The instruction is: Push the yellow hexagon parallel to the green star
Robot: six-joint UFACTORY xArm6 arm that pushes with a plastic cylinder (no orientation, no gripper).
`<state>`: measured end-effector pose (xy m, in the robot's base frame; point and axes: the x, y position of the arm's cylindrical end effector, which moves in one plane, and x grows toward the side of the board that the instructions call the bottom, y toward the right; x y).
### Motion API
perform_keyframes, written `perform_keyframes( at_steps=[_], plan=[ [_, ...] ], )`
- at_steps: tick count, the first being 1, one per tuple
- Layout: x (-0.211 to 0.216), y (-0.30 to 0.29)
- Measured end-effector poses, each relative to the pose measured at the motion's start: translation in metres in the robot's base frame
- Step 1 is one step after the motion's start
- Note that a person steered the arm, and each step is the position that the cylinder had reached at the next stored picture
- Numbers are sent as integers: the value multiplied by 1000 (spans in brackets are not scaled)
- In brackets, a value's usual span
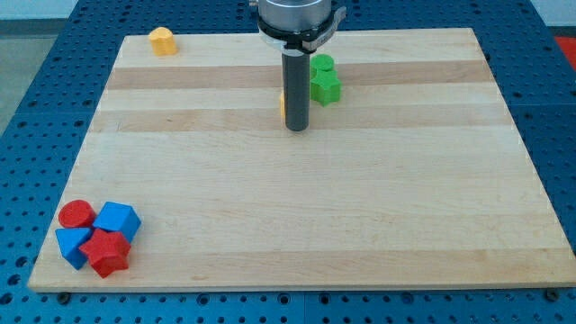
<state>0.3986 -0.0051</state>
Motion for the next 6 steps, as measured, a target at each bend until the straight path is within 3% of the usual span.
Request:
perform_keyframes(
  at_steps=[2,4,6],
  plan=[
    [23,54],
    [-41,30],
    [-29,32]
  ],
)
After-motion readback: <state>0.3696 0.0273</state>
